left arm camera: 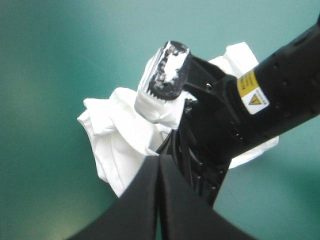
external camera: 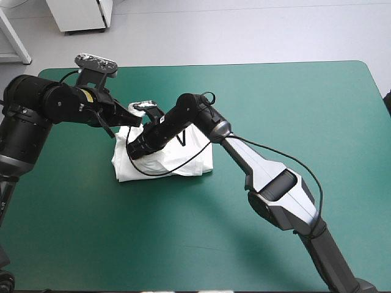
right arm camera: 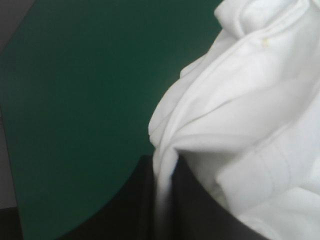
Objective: Fold the cloth
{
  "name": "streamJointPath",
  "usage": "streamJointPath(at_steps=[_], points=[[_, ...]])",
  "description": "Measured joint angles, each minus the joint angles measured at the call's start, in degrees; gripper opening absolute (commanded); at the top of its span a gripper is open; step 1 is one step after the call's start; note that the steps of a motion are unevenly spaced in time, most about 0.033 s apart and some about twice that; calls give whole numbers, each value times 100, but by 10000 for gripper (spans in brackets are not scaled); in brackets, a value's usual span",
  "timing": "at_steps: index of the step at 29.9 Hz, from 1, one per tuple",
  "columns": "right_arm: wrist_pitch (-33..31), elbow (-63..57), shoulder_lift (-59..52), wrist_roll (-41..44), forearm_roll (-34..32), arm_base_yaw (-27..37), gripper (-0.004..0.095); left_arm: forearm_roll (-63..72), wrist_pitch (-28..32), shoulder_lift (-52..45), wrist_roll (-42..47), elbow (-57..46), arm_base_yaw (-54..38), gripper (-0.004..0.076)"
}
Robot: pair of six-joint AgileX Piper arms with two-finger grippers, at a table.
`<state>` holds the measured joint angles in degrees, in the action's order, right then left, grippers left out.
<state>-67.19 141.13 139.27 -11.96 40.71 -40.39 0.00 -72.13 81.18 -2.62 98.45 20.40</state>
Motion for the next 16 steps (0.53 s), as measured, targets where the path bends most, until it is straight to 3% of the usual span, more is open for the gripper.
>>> streamJointPath(at_steps=[3, 6, 11, 13, 16], points=[[105, 0, 155, 0, 0, -19, 16, 0, 0, 0, 0, -5, 0, -9], [198, 4, 212, -25, -29, -19, 143, 0, 0, -4, 0, -5, 0, -9], [216, 36, 215, -49, -118, -19, 516, 0, 0, -4, 0, -5, 0, -9], [179, 48, 215, 18, -185, -19, 567, 0, 0, -4, 0, -5, 0, -9], [-11, 98, 215, 88, -270, -19, 566, 0, 0, -4, 0, -5, 0, -9]])
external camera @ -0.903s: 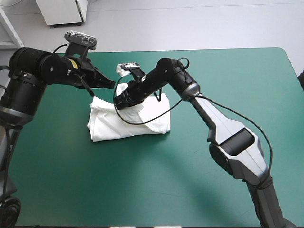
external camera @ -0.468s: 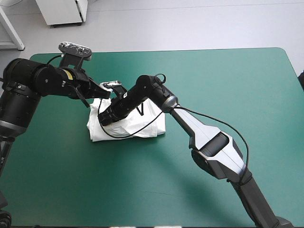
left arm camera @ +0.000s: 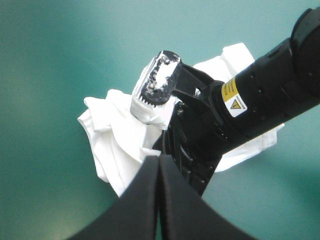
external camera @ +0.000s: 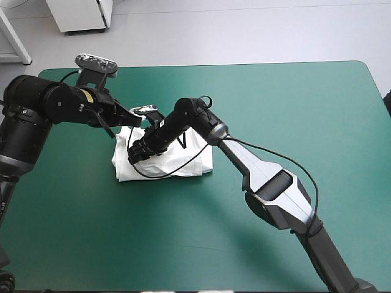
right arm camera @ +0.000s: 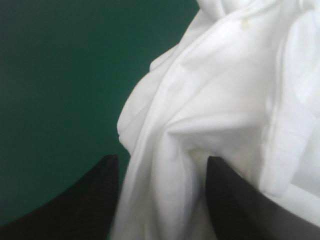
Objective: Fold the cloth
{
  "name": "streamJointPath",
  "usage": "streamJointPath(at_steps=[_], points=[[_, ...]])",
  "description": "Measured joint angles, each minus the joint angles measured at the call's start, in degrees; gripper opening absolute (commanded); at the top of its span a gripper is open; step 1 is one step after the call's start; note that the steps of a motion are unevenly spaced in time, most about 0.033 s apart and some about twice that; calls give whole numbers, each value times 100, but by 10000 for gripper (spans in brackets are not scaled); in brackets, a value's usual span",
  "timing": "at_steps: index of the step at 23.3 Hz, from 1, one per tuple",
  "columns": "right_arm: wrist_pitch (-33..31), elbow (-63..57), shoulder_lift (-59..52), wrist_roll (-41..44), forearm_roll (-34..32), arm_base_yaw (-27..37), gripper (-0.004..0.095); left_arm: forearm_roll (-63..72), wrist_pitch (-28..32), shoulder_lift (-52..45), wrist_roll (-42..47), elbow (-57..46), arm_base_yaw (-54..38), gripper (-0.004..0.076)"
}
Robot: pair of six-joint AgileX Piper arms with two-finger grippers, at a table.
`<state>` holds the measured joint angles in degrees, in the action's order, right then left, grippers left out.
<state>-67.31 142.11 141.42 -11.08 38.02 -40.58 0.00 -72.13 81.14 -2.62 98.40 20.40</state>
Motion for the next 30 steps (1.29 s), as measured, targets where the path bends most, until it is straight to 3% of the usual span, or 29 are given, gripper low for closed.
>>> streamJointPath(at_steps=[6, 9, 13, 16, 20, 24, 30], points=[[-378, 774, 0, 249, -657, 75, 566, 0, 0, -14, 0, 0, 0, -9], [-409, 1795, -58, 619, -820, 498, 566, 0, 0, -106, 0, -5, 0, -9], [-412, 1944, -556, 935, -1341, 1224, 566, -91, 0, -137, 0, -5, 0, -9], [-412, 1226, -1181, 970, -1852, 1678, 566, -171, 0, -137, 0, -5, 0, -9], [-404, -1339, -2334, 820, -2140, 2155, 566, -163, 6, 62, 0, -5, 0, 4], [-413, -3268, -3128, 549, -2360, 2246, 566, 34, 154, 409, -162, -5, 0, 110], [-393, -4558, -3559, 105, -2131, 2248, 566, 151, 386, 833, -416, -16, 0, 410]])
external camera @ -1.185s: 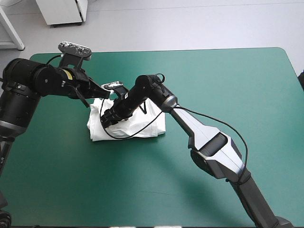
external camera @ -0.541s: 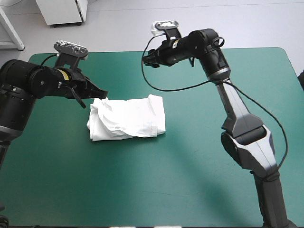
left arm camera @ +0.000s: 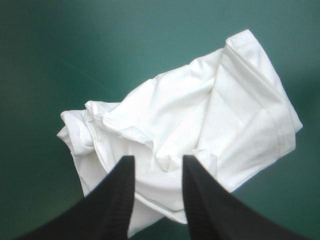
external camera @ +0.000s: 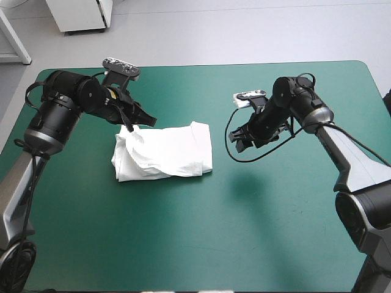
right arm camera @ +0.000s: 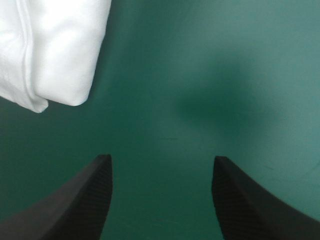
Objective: Fold the cloth
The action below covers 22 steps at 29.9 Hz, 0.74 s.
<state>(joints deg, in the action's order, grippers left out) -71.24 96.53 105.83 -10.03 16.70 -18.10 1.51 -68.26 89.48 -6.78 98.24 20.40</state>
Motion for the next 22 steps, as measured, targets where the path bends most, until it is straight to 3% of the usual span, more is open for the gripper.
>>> streamJointPath(at_steps=[3, 22], points=[[151, 4, 61, -205, 367, 0, 566, -21, 0, 37, -21, -1, 0, 480], [160, 1572, 1913, -859, 1882, 0, 572, -546, -351, 57, 114, 369, 0, 478]])
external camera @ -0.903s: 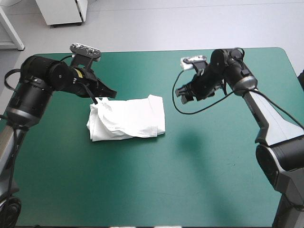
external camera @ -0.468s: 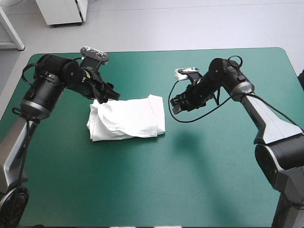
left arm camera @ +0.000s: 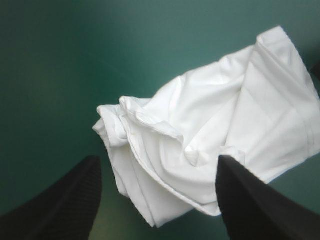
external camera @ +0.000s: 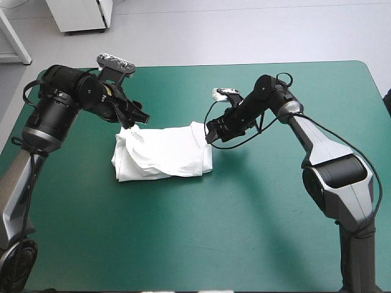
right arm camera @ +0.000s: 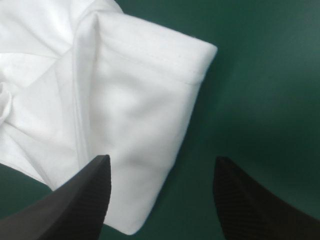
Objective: Fold the cloth
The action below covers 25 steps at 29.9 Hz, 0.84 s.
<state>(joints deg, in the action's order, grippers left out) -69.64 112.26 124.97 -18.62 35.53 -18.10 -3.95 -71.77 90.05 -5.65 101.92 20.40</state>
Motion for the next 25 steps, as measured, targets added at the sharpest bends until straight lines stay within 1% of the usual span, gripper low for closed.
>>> streamJointPath(at_steps=[7, 11, 16, 18, 19, 21, 23, 25], points=[[-1, 106, 305, -119, 445, -6, 578, -95, -24, -5, 6, 480, 0, 462], [6, 106, 430, -188, 507, -102, 585, -153, -24, -5, 21, 507, 0, 454], [26, 139, 592, -248, 598, -375, 584, -230, -24, -5, 21, 513, 0, 454], [27, 169, 638, -253, 649, -434, 561, -249, -24, -5, 21, 518, 0, 454], [38, 176, 651, -253, 684, -460, 540, -253, -24, -5, 21, 518, 0, 454], [54, 187, 670, -253, 717, -486, 438, -253, -24, -5, 21, 518, 0, 454], [95, 187, 690, -253, 716, -504, 293, -256, -24, -22, 23, 518, 0, 454], [127, 194, 725, -253, 706, -509, 102, -260, -24, -61, 23, 518, 0, 454]])
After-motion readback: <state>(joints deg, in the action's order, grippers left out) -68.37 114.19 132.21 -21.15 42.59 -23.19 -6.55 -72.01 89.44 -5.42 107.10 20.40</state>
